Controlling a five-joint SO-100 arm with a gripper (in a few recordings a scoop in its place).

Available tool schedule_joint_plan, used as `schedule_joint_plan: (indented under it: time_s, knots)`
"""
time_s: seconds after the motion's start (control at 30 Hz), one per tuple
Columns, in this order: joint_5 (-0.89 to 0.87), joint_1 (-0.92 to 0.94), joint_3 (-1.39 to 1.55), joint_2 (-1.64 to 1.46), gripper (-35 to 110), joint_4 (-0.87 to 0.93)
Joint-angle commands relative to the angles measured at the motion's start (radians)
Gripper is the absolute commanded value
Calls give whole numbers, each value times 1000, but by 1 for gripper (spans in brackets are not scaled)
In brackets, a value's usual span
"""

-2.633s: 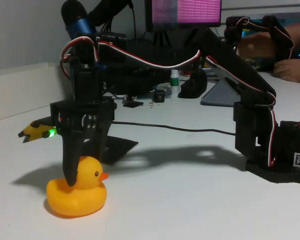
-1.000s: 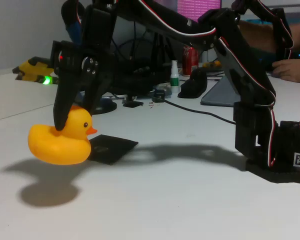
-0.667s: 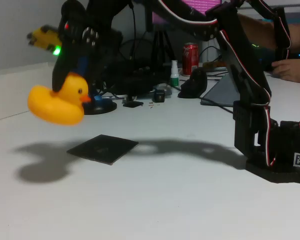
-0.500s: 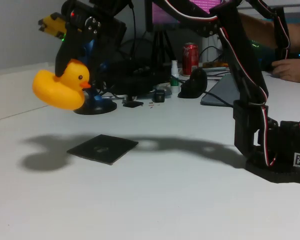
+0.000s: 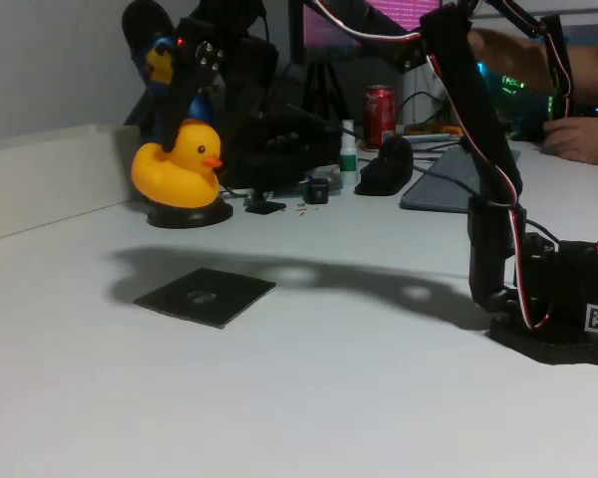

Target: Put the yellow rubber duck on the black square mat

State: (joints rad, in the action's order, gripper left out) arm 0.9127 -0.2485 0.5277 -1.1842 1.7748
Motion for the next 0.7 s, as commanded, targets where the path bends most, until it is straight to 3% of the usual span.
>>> schedule_joint_plan:
  time_s: [0.0,0.33,0.67]
  knots:
    - [0,23,-14,-80,13,58]
    - [0,20,6,-69,13,95]
    - [0,21,387,-83,13,89]
